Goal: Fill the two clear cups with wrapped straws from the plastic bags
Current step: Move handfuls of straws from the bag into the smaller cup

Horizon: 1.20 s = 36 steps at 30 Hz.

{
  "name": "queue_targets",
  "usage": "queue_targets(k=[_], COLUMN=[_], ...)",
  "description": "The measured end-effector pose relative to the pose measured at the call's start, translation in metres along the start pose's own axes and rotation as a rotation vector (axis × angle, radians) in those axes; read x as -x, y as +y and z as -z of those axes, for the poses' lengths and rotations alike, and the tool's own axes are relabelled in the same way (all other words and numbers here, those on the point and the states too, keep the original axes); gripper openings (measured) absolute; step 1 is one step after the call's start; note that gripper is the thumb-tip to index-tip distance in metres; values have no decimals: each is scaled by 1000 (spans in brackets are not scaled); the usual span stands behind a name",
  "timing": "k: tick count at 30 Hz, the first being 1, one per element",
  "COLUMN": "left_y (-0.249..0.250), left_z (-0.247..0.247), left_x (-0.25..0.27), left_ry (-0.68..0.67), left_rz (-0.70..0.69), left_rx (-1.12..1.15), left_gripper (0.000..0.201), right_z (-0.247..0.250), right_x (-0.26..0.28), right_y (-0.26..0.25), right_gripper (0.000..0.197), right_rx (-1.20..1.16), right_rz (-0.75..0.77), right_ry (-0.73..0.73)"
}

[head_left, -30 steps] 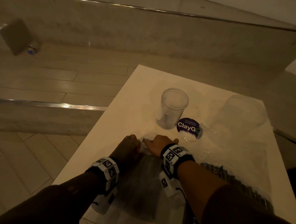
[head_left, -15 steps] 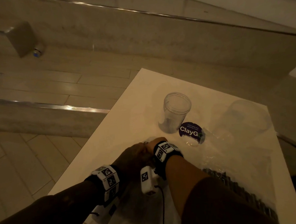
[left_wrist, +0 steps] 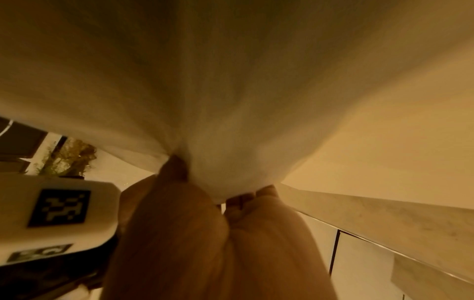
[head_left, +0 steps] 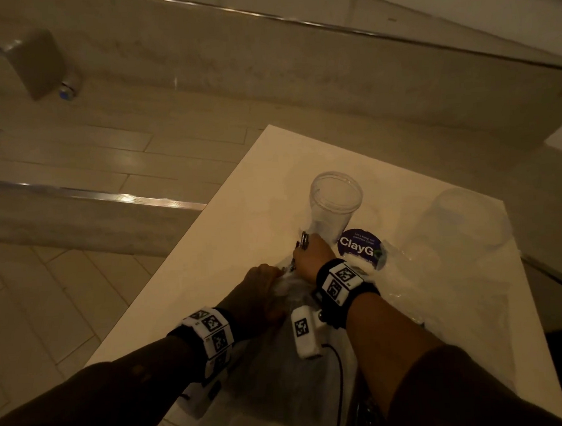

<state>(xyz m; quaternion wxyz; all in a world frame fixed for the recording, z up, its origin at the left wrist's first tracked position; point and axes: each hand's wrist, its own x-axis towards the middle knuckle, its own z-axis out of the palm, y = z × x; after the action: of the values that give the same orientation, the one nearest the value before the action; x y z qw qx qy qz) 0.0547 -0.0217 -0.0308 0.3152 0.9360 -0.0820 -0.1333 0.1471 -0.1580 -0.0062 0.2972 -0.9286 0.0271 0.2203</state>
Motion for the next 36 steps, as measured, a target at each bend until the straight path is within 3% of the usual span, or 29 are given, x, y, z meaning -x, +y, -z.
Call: queue_targets(k=[3,5,8,11,13,16,19,25,27,31,36], left_y=[10,16,15,9,8,14,15,12,10,7,0], left_z=[-1,-2,-6,-6,-3,10,21,20,18,14,8], left_x=[-3,-4,-6,-6,-6,-8,-15,-13,-12,-14,-12], left_ry=[94,186,210,175,153,95,51,57,63,30,36], left_rz=[4,-34,-10,27,-9,-2,8,-11,2,13,-52], left_rx=[-17,69,193,112,33,91,84,41,43,67,58], left_gripper=[43,34,42,51,50,26,28,18,17,16,22], right_z=[7,9,7,7,8,11,13,24,28,32,61], right_x=[11,15,18,19,19,18,15,10,12,15,20], right_y=[2,2,10,18,24,26,29,15,8,-10,-38], right_gripper=[45,44,49,21,17,24,28,41,39,21,17], right_rx=[-190,-185,-254,-367,-357,-372,-385,-339,-406,-814,-857], right_rz=[23,64,49,121,127,61,-21,59,75,88,242], right_ry=[-93,-219,-351,-399,-324,-245,-175,37,108,194,506])
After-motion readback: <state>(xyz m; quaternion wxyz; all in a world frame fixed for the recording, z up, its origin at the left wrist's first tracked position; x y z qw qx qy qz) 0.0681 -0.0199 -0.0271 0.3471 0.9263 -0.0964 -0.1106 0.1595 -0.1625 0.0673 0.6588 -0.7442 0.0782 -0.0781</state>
